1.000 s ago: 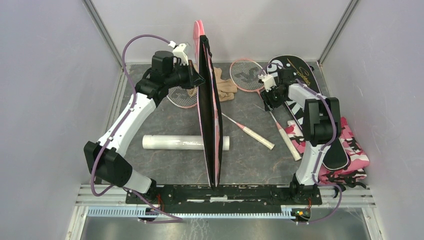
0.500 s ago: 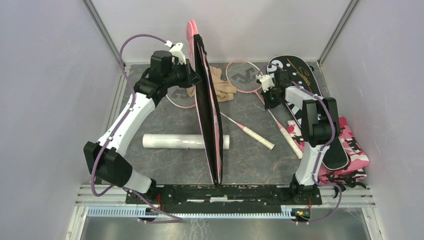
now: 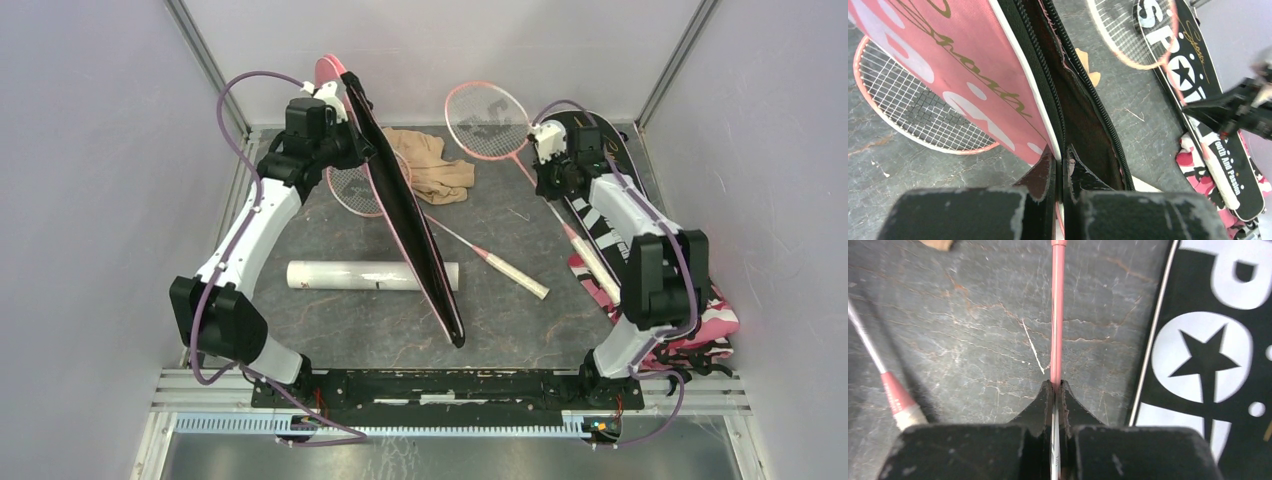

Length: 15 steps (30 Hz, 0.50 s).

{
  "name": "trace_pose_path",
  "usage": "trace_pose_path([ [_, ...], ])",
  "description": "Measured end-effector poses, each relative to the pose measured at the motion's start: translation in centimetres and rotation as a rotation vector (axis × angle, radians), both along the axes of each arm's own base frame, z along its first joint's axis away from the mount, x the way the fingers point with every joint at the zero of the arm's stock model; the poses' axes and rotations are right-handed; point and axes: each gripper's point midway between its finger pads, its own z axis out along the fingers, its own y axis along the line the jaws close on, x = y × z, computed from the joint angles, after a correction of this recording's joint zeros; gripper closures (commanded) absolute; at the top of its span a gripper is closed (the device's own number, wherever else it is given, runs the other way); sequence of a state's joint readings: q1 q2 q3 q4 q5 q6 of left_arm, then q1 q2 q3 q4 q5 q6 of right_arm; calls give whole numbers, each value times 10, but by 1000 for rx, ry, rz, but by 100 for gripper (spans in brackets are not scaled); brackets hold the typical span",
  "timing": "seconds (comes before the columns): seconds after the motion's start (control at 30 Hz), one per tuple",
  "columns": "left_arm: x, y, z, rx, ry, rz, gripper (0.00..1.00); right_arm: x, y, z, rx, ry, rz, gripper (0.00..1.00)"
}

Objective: Pack up the badminton gear
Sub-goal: Pick up the racket from the center of the board, then place the racket in the racket bag.

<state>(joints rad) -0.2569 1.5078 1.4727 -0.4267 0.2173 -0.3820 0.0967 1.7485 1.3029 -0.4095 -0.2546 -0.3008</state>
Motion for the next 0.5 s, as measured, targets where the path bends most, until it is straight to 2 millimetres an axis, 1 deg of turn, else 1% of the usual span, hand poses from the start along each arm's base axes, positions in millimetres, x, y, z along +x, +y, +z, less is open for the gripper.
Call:
trace_pose_path([
  [0.07,4,2,-6,-4,19,22,98,-3,1,25,11,-56,3,100],
  [0.13,8,3,-12,-13,41,49,98,-9,0,43,14,-96,6,100],
  [0.27,18,1,-22,-38,81,84,98,-28,-2,78,3,-160,26,100],
  [0.5,35,-5,-40,-91,145,130,98,-64,-6,126,-81,-258,81,100],
])
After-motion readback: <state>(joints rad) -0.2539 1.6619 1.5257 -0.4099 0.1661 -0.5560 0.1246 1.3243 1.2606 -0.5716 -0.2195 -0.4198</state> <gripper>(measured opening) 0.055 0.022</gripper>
